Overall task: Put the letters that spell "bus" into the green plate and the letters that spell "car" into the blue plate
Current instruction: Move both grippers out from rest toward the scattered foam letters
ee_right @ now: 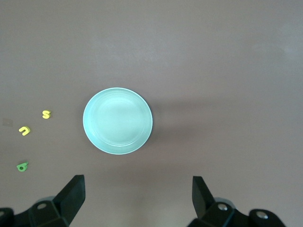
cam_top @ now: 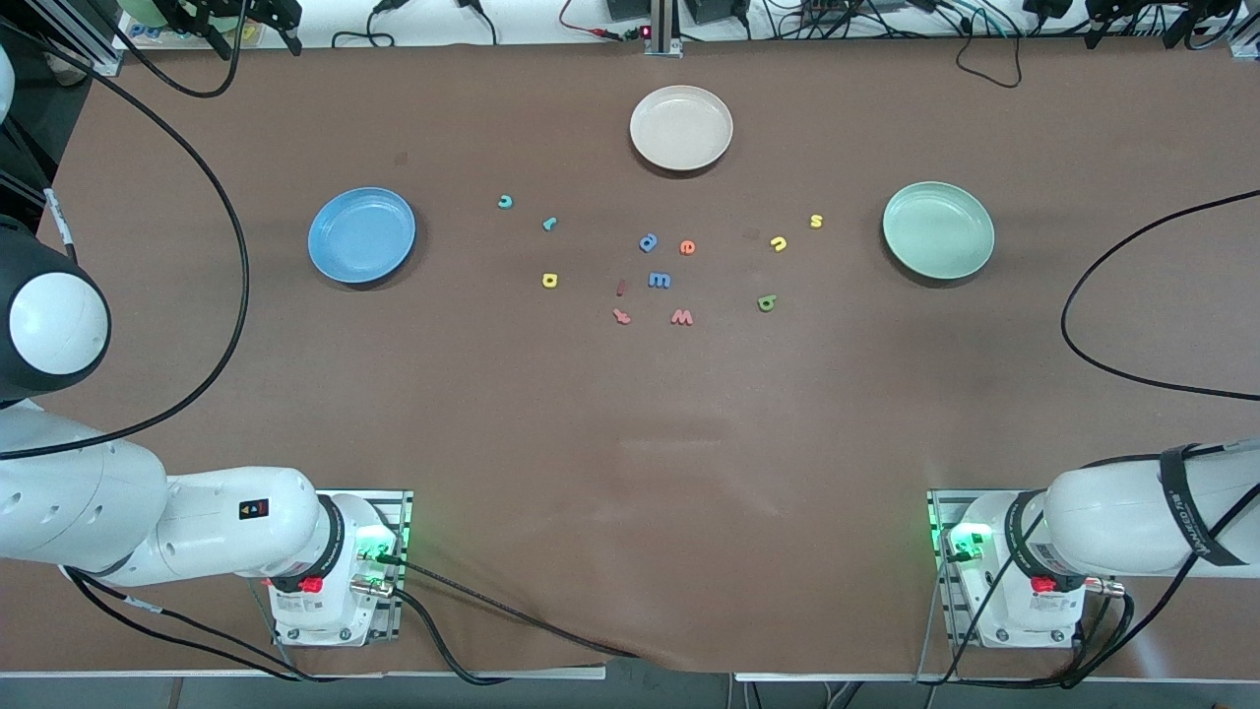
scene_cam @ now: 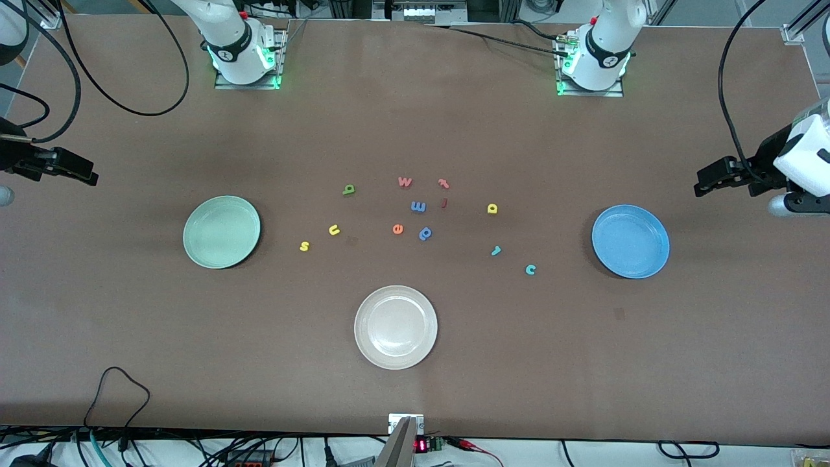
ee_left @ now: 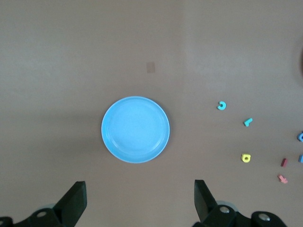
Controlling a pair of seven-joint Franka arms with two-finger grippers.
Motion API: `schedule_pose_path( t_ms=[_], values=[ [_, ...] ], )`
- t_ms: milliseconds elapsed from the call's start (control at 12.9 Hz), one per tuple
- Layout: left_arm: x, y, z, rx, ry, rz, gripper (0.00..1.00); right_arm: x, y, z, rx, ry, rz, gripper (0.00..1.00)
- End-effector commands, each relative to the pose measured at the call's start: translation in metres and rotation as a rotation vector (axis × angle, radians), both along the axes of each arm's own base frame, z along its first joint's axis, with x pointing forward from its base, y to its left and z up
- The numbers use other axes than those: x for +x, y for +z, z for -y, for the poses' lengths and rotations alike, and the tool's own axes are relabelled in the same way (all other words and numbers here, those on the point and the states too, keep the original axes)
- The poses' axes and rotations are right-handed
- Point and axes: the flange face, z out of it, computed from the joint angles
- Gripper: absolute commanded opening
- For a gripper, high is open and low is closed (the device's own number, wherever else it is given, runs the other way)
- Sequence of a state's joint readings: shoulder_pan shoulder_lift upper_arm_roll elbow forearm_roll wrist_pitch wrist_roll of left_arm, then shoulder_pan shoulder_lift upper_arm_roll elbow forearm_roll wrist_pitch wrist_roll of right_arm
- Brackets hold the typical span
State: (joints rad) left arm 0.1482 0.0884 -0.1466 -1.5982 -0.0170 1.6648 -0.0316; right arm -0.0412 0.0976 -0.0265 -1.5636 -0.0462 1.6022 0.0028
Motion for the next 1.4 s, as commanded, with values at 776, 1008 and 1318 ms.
schedule_pose_path(
  t_ms=[776,1008,1318],
  values=[
    [-0.017,0.005,0.018,0.004,-0.032,-0.011,1.0,0.02,-0.057,-0.081,0.058,0.103,-0.104,1.0],
    [0.004,-0.047,0.038,-0.01,-0.072,-0.095,1.0,0.034,-0.109,-0.124,0.06,0.162,-0.154,1.0],
    [0.052,-0.123,0.061,-0.043,-0.126,-0.187,1.0,0.032,-0.18,-0.151,0.043,0.09,-0.122,1.0]
  ],
)
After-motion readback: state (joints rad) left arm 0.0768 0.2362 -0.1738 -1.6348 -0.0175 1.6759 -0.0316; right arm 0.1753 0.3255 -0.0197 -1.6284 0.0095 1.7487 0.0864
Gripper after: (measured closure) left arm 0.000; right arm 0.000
